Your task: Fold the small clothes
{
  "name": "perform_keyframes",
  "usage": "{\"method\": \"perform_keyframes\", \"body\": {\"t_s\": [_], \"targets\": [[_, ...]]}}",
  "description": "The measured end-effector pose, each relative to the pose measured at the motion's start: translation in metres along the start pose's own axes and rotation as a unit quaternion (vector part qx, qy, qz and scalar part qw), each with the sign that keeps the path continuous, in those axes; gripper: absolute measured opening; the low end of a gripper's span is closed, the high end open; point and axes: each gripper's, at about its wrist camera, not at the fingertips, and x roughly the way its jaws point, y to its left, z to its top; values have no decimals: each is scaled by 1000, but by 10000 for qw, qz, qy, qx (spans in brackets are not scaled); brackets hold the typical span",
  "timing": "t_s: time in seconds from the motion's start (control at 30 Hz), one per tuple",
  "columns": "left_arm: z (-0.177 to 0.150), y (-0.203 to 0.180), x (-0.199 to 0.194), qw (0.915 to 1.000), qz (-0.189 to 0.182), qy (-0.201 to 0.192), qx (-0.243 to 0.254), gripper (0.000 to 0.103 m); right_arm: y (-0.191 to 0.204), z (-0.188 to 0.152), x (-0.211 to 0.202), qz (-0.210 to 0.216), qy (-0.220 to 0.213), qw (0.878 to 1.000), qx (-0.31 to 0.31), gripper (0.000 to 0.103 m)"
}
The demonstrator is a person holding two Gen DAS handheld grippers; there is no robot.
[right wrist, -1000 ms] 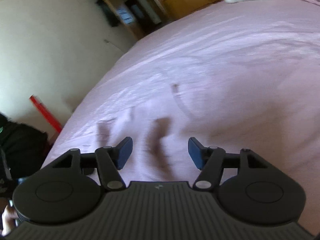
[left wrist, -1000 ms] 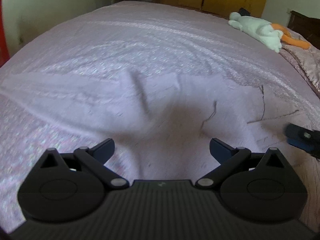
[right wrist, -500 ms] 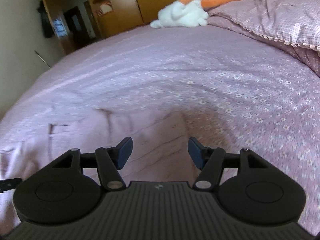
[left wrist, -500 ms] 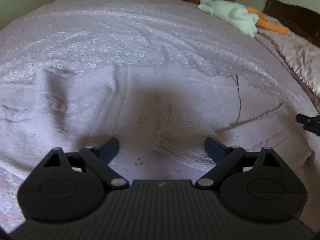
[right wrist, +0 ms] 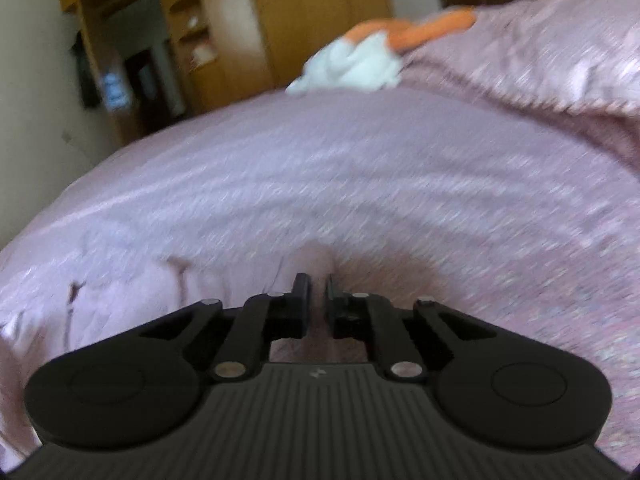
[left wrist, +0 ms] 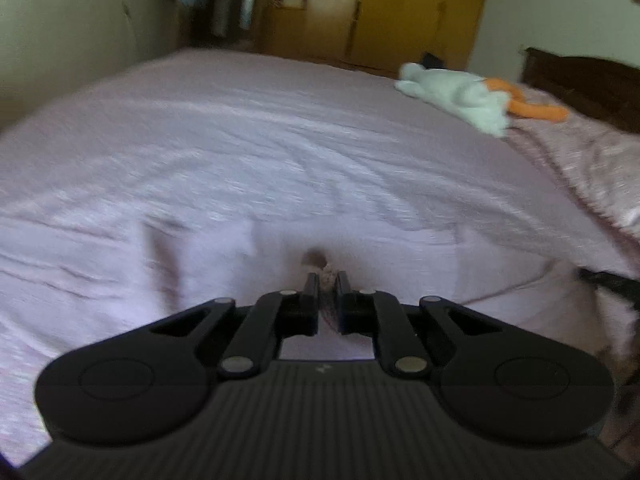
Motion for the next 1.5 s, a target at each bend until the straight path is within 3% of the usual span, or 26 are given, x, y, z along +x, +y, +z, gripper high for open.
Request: {"method": "perform_keyframes", "body": {"t_s": [0.07, 0.17, 0.23, 0.27, 0.33, 0.37, 0.4, 0.5, 0.6, 0.67, 0.73, 0.77, 0.8, 0.83, 0.87, 0.9, 1.0, 1.1, 1.17, 1.3, 1.37, 1.43, 1.5], "targets": [[-6, 0, 9, 9988, 340, 251, 236, 10, -8, 2, 6, -115, 60, 9999, -14, 4], [-21, 4, 27, 9953, 329, 850, 310, 12, -25, 4, 16, 212, 517, 9978, 369, 5], [-27, 8, 27, 9956, 287, 871, 168, 13, -27, 5, 17, 433, 679, 9957, 454, 7], [-26, 12, 26, 9960, 218, 866, 54, 15, -27, 7, 18, 593, 762, 9944, 422, 15], [-20, 22, 23, 9958, 95, 862, -295, 34, -23, 12, 18, 774, 875, 9926, 337, 39], [-18, 25, 22, 9957, 63, 806, -442, 36, -22, 14, 18, 864, 903, 9917, 306, 57], [-16, 29, 20, 9959, 68, 714, -556, 36, -20, 15, 17, 938, 923, 9909, 271, 64], [-11, 30, 25, 9958, 272, 654, -580, 36, -12, 19, 24, 836, 1077, 9906, 70, 65], [-11, 30, 41, 9948, 183, 776, -632, 37, -6, 15, 37, 592, 1228, 9907, -24, 65], [-12, 29, 51, 9938, 108, 858, -693, 45, -3, 8, 39, 572, 1156, 9915, -168, 65], [-15, 20, 54, 9954, 106, 771, -560, 53, 4, 0, 37, 489, 1016, 9923, -511, 57], [-15, 14, 56, 9964, 165, 736, -396, 52, 9, -3, 35, 369, 940, 9922, -736, 46], [-16, 8, 59, 9968, 299, 710, -200, 49, 11, -5, 33, 325, 874, 9914, -920, 33], [-17, 2, 61, 9969, 387, 684, -42, 29, 14, -6, 30, 335, 789, 9905, -1076, 25], [-17, -3, 62, 9970, 416, 657, 59, 20, 17, -7, 27, 329, 699, 9898, -1194, 8], [-16, -7, 60, 9973, 390, 605, 121, 10, 18, -7, 22, 295, 558, 9900, -1265, 8], [-8, -16, 34, 9993, 286, 32, 250, 9, 15, -4, 6, 206, -61, 9919, -1253, 7], [0, -24, 16, 9953, 616, -494, 556, 10, 13, -5, 2, -30, -409, 9899, -1360, 7], [2, -20, 23, 9948, 762, -392, 543, 10, 10, -7, 11, -86, -235, 9908, -1328, 7], [-10, -5, 61, 9949, 835, 469, 307, 12, 3, -8, 34, -126, 453, 9917, -1196, 9], [-17, 0, 68, 9946, 865, 498, 284, 17, -2, -5, 34, -37, 523, 9924, -1111, 10], [-17, 0, 66, 9939, 943, 473, 324, 25, -2, -2, 33, 67, 593, 9913, -1170, 26], [-14, 1, 65, 9945, 849, 531, 314, 26, -7, 1, 24, 137, 562, 9916, -1154, 49]]}}
